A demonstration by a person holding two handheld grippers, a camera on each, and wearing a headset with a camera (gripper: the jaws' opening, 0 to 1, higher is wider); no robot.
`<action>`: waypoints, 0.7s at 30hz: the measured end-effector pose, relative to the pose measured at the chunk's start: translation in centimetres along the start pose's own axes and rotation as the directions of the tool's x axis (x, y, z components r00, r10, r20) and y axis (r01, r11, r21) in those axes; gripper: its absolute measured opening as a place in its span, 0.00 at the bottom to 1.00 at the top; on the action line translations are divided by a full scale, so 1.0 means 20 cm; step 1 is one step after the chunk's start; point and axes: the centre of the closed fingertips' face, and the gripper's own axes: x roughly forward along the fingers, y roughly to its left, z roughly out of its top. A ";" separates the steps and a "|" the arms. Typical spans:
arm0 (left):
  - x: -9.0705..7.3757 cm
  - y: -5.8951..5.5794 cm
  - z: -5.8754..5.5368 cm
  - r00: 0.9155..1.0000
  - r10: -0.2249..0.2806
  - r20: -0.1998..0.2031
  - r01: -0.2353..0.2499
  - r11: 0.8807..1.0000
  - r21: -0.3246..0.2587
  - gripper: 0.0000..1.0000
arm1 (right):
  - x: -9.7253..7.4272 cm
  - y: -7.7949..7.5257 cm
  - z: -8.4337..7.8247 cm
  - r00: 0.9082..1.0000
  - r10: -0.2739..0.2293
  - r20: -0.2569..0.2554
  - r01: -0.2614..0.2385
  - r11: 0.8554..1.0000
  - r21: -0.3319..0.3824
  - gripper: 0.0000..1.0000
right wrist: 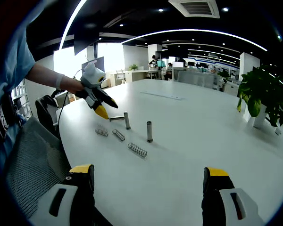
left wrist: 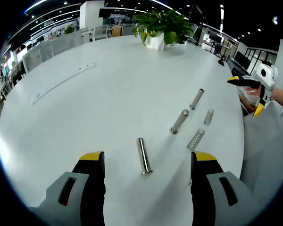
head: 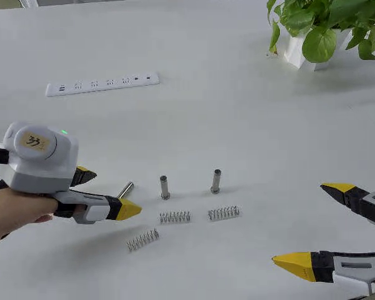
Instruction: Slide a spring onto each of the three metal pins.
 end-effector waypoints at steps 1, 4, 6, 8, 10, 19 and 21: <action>0.01 0.00 0.00 1.000 0.000 -0.006 0.000 1.000 0.000 0.69 | 0.00 0.00 0.00 1.000 0.000 -0.001 0.000 1.000 0.000 0.96; 0.03 0.00 0.01 1.000 0.000 -0.019 0.000 1.000 -0.005 0.66 | 0.00 0.00 0.00 1.000 -0.001 -0.001 0.001 1.000 0.000 0.96; 0.04 0.01 0.01 1.000 0.002 -0.024 -0.002 1.000 -0.006 0.62 | 0.00 0.00 0.00 1.000 -0.004 0.000 0.004 1.000 0.001 0.96; 0.06 0.01 0.02 1.000 0.000 -0.029 0.000 1.000 -0.013 0.57 | 0.00 0.00 0.00 1.000 -0.006 -0.001 0.006 1.000 0.004 0.96; 0.08 0.01 0.00 0.999 -0.001 -0.052 0.000 1.000 -0.026 0.54 | 0.00 0.00 0.00 1.000 -0.007 -0.001 0.007 1.000 0.006 0.95; 0.13 0.04 0.00 0.995 0.027 -0.095 -0.029 0.999 -0.023 0.32 | -0.01 -0.01 -0.02 1.000 -0.012 -0.007 0.012 1.000 0.014 0.95; 0.14 0.05 0.00 0.994 0.036 -0.101 -0.038 0.999 -0.019 0.30 | -0.02 -0.01 -0.03 1.000 -0.015 -0.006 0.015 1.000 0.021 0.95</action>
